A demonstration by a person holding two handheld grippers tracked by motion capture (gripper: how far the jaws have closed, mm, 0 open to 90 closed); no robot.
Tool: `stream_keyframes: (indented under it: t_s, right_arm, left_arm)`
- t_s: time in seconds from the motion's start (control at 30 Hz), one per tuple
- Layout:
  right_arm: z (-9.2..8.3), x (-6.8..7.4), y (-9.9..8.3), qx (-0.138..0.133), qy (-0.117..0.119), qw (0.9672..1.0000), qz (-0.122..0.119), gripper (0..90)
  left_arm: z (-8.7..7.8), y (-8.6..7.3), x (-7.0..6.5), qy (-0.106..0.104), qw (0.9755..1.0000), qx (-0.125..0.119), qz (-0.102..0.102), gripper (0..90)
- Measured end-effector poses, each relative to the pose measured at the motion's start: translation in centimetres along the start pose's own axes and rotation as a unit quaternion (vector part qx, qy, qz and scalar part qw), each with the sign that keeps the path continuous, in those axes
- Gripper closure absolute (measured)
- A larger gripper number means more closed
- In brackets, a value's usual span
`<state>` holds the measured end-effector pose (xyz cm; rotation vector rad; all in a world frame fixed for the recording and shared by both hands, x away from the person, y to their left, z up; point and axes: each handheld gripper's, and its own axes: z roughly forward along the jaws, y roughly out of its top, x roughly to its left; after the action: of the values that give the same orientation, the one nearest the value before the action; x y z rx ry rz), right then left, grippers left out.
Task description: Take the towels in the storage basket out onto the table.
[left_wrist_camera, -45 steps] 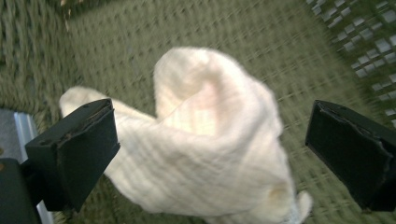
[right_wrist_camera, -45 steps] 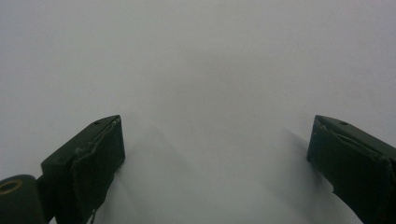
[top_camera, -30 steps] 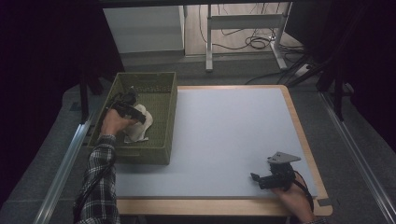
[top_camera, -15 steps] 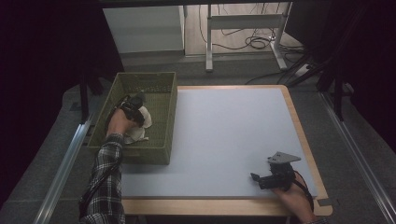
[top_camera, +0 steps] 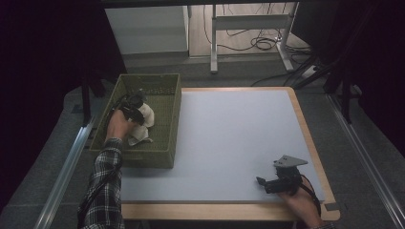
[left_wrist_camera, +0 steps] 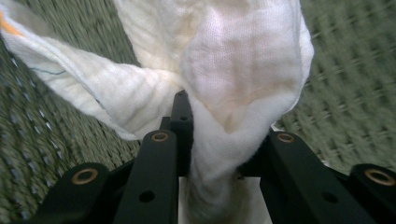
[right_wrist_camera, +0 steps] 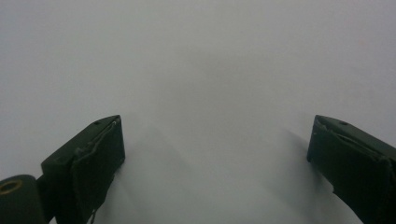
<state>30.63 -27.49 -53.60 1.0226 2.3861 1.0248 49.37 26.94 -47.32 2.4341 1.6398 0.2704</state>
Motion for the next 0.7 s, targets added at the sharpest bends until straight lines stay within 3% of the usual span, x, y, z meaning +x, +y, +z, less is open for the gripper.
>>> stream_keyframes:
  t_s: [0.17,0.4,0.6,0.7]
  right_arm:
    - [0.0,0.0,0.0,0.000,0.000,1.0000,0.000,4.3]
    - [0.0,0.0,0.0,0.000,0.000,1.0000,0.000,4.3]
    - [0.0,0.0,0.0,0.000,0.000,1.0000,-0.001,4.3]
    - [0.0,0.0,0.0,0.000,0.000,1.0000,-0.001,4.3]
  left_arm:
    - [-1.2,-0.4,-0.2,-0.015,0.9992,-0.036,0.003,73.0]
    - [-2.6,-0.9,-0.4,-0.023,0.9973,-0.068,0.014,72.9]
    - [-4.4,-1.6,-0.3,-0.032,0.9940,-0.104,0.010,72.9]
    - [-5.4,-2.0,-0.2,-0.041,0.9910,-0.127,0.006,72.8]
